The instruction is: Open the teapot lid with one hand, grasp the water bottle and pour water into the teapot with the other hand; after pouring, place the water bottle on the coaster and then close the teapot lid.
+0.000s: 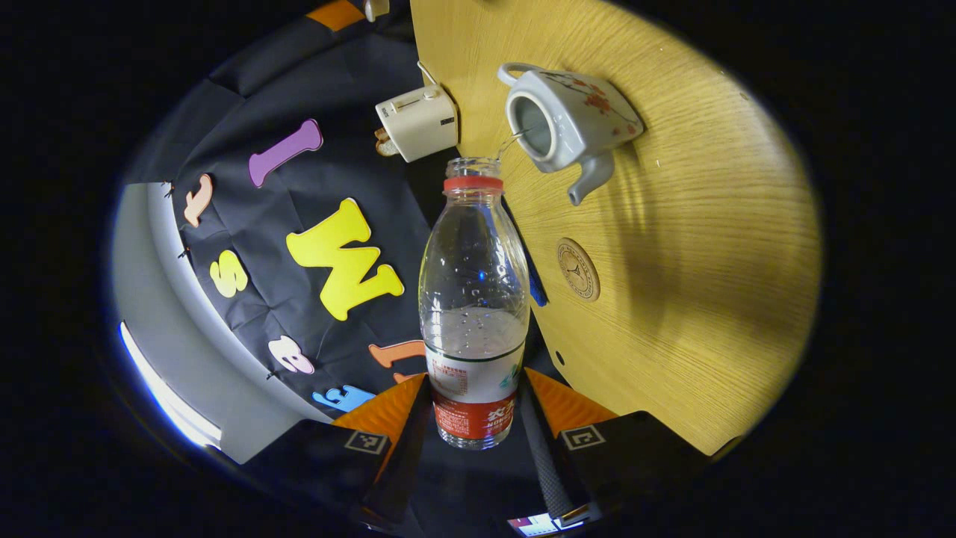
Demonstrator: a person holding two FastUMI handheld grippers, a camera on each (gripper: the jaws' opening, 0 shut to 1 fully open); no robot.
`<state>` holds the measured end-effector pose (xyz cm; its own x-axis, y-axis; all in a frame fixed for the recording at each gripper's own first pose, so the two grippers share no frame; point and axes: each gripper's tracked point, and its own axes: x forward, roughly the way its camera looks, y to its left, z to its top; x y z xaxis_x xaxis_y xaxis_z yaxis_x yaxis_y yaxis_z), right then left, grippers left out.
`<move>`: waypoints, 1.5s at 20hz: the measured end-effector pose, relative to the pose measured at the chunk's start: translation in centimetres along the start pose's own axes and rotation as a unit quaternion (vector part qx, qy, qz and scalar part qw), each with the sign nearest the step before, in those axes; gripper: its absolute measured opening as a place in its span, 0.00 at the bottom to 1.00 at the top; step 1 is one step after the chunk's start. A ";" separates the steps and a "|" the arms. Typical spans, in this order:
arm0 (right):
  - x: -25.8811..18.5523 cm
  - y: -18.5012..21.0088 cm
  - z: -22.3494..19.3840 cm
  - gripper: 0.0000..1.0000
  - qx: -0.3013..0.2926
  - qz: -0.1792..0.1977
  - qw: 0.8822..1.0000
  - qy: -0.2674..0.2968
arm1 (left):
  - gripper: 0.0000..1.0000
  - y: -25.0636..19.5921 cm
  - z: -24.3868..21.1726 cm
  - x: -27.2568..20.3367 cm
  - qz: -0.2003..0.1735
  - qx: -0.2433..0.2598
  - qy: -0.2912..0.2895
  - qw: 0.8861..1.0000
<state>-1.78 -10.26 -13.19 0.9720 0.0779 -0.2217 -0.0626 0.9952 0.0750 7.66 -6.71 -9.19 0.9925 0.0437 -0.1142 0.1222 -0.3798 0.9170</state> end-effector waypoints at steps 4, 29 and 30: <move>-0.3 -0.4 -0.1 0.00 0.002 -0.002 1.000 -0.002 | 0.69 0.7 0.6 -0.2 0.012 0.012 -0.001 1.000; -1.0 -0.8 -0.5 0.00 0.006 -0.005 1.000 0.000 | 0.69 1.1 0.7 0.0 0.017 0.050 0.006 0.999; -0.9 -0.8 -0.5 0.00 0.007 -0.005 1.000 -0.001 | 0.69 1.2 0.7 0.0 0.017 0.050 0.007 0.999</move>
<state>-2.73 -11.15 -13.54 0.9729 0.0680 -0.2212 -0.0499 0.9950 0.0862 7.77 -7.77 -8.37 0.9960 0.0415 -0.0786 0.0888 -0.4718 0.8772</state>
